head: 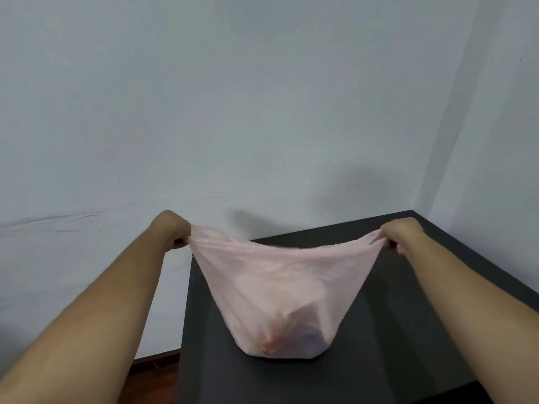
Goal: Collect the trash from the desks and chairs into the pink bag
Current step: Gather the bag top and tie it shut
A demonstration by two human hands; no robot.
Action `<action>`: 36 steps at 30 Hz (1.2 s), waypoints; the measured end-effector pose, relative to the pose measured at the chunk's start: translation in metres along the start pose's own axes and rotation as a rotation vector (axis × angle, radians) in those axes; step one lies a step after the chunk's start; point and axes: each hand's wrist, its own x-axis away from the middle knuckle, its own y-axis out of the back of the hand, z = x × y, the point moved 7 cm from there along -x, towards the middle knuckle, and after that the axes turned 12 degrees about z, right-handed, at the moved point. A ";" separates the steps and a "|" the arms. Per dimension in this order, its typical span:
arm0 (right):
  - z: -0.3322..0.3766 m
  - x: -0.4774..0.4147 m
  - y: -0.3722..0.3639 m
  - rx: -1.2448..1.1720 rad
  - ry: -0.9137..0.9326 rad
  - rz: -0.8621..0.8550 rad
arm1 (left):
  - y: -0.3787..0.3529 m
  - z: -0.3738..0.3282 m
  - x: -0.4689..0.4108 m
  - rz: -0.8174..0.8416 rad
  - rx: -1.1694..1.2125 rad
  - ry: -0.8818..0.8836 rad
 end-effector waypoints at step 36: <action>0.016 0.111 -0.227 0.883 0.758 0.393 | -0.145 0.003 0.032 0.357 0.600 -0.331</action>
